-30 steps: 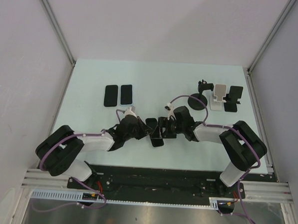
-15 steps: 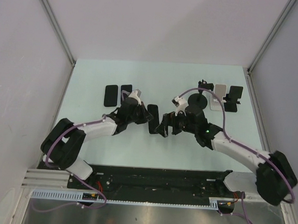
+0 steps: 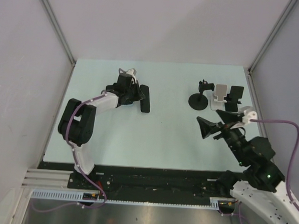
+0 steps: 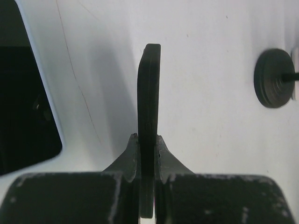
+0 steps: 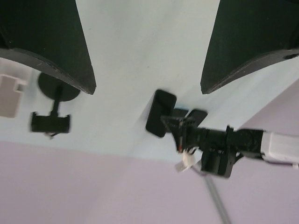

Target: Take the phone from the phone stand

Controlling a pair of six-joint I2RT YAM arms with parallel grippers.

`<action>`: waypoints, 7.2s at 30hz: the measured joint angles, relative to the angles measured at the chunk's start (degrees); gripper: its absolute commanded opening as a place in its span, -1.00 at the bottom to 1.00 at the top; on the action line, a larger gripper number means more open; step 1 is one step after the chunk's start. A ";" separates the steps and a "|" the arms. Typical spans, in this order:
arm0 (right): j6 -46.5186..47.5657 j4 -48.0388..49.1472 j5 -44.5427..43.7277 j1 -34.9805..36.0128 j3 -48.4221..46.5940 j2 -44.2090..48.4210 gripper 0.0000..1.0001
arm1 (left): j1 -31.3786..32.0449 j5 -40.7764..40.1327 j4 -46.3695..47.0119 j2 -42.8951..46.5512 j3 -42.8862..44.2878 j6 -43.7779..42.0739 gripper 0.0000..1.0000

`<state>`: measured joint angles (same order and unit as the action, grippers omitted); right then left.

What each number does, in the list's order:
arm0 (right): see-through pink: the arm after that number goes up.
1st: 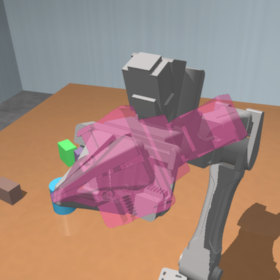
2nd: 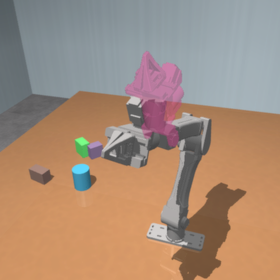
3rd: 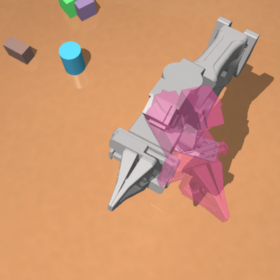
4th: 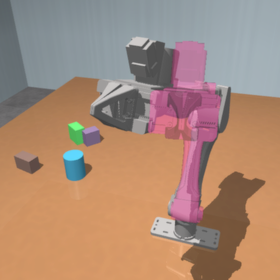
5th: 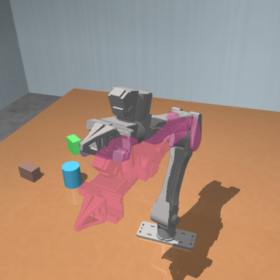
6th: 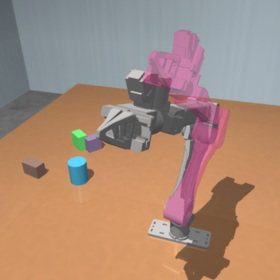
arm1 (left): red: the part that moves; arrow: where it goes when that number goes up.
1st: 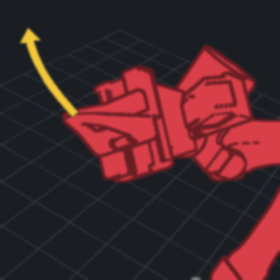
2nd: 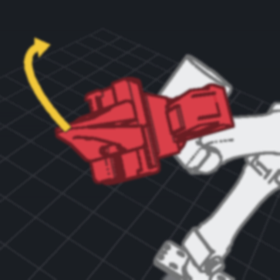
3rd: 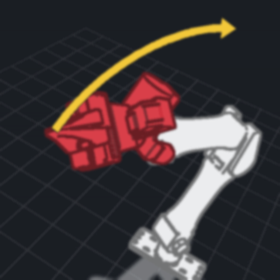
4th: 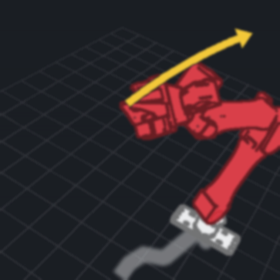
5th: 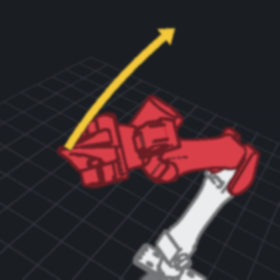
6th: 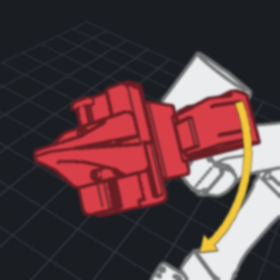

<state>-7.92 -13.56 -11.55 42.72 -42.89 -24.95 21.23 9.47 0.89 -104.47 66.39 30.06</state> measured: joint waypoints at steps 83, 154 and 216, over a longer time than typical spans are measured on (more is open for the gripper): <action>10.71 -4.35 -17.49 -9.33 9.33 19.45 0.99 | -4.17 -9.29 -8.90 -7.93 12.94 -3.15 0.91; 10.75 -4.13 -18.82 -9.97 9.35 22.25 0.99 | 7.74 -15.87 -10.51 16.15 3.04 -3.52 1.00; 8.96 -3.17 -23.10 -20.13 10.49 22.60 0.99 | -7.04 -34.32 -15.98 104.10 -35.69 -20.06 1.00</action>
<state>1.04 -16.73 -34.65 22.59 -32.40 -2.35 14.20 -24.84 -15.09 -0.36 30.70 10.00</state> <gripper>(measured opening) 0.995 0.996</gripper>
